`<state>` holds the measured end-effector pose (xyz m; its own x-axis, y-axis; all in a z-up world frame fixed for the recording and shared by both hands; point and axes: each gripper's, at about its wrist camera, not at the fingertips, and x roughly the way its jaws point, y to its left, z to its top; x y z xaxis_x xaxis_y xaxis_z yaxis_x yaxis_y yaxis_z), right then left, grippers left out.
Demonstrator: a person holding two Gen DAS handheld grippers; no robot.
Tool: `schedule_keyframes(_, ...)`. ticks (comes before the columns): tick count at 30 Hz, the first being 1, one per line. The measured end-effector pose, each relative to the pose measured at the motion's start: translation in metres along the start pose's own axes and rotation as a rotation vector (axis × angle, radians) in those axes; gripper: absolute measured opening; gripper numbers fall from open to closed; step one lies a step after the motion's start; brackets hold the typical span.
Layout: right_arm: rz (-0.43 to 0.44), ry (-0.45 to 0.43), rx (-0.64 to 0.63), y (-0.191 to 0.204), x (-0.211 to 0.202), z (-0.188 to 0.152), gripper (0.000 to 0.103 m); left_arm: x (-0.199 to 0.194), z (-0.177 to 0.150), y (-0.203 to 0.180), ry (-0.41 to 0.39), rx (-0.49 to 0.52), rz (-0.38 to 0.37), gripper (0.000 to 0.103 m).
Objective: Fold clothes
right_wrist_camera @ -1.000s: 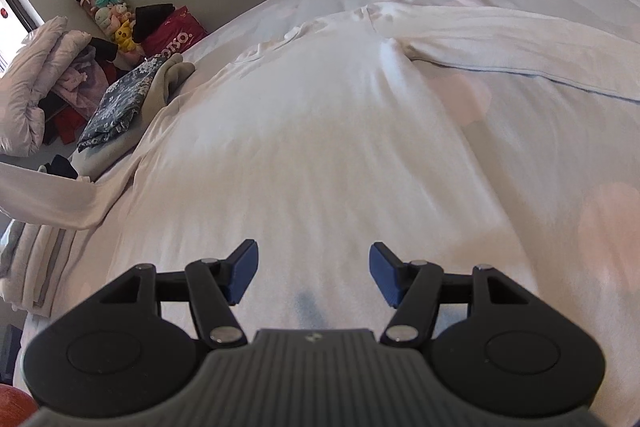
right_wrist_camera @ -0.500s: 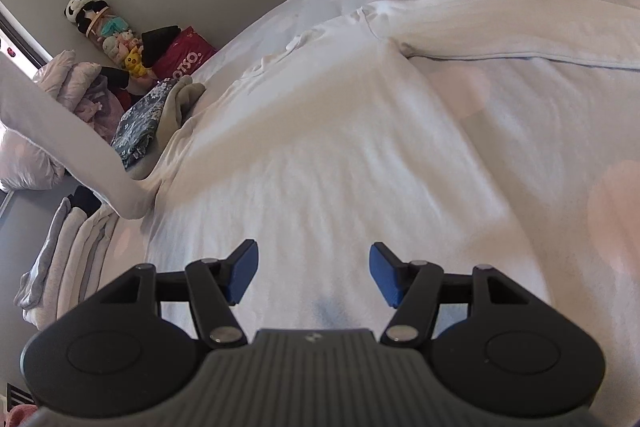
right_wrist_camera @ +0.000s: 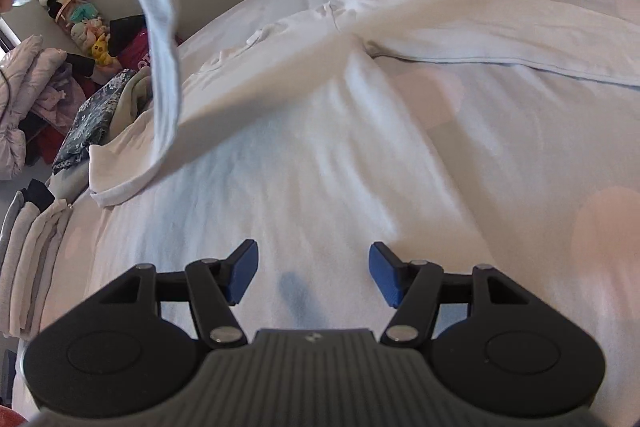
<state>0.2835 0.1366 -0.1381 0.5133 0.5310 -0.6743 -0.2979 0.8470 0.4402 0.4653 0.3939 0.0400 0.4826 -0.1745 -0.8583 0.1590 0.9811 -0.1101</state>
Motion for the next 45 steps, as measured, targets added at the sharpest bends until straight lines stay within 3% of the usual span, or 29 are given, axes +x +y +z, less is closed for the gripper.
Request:
schedule_keyframes(7, -0.025, -0.02, -0.073, 0.003, 0.005, -0.002, 0.065, 0.097, -0.01, 0.006, 0.063, -0.009, -0.101, 0.002)
schedule_keyframes(10, -0.037, -0.019, -0.094, 0.005, 0.005, -0.004, 0.065, 0.116, -0.017, 0.01, 0.068, -0.022, -0.14, 0.004)
schedule_keyframes(14, -0.061, -0.014, -0.141, 0.013, 0.004, -0.006, 0.065, 0.118, -0.03, 0.015, 0.062, -0.019, -0.164, 0.013)
schedule_keyframes(21, -0.069, -0.016, -0.139, 0.018, 0.0, 0.009, 0.061, 0.078, -0.064, 0.052, -0.003, -0.068, -0.162, 0.015)
schedule_keyframes(26, -0.101, -0.02, -0.224, 0.031, 0.008, 0.041, 0.047, 0.031, -0.101, 0.099, -0.043, -0.134, -0.121, 0.015)
schedule_keyframes(30, -0.123, -0.008, -0.278, 0.042, 0.022, 0.064, 0.047, -0.01, -0.139, 0.131, -0.046, -0.195, -0.057, 0.015)
schedule_keyframes(36, -0.191, 0.028, -0.424, 0.073, 0.036, 0.073, 0.046, -0.07, -0.197, 0.175, -0.046, -0.272, 0.042, 0.015)
schedule_keyframes(41, -0.22, 0.039, -0.502, 0.093, 0.037, 0.072, 0.045, -0.12, -0.234, 0.205, -0.027, -0.285, 0.134, 0.015)
schedule_keyframes(45, -0.231, 0.051, -0.511, 0.099, 0.041, 0.076, 0.044, -0.156, -0.254, 0.221, -0.03, -0.286, 0.199, 0.022)
